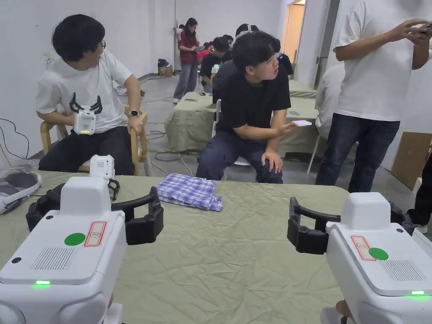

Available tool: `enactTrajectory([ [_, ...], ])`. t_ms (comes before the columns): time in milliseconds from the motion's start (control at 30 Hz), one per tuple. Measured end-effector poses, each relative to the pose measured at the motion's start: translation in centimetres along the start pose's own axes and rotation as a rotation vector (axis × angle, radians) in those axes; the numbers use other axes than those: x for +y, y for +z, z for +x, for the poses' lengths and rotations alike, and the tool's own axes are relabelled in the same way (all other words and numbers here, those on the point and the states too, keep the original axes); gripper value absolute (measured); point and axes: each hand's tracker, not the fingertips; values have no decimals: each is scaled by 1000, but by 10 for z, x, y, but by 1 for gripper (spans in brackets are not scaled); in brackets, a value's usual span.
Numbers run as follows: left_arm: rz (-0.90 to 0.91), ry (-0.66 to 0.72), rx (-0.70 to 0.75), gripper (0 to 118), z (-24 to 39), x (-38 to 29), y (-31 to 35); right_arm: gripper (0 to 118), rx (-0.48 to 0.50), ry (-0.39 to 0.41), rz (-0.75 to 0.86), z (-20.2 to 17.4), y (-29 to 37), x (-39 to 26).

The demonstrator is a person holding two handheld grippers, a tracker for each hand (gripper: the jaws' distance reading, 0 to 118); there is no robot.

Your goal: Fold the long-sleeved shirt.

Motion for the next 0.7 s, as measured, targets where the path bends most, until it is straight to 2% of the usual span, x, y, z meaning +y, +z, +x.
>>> enactTrajectory([
  [700, -4, 7, 1, 111, -2, -4, -1, 118, 2, -2, 0, -2, 6, -3],
])
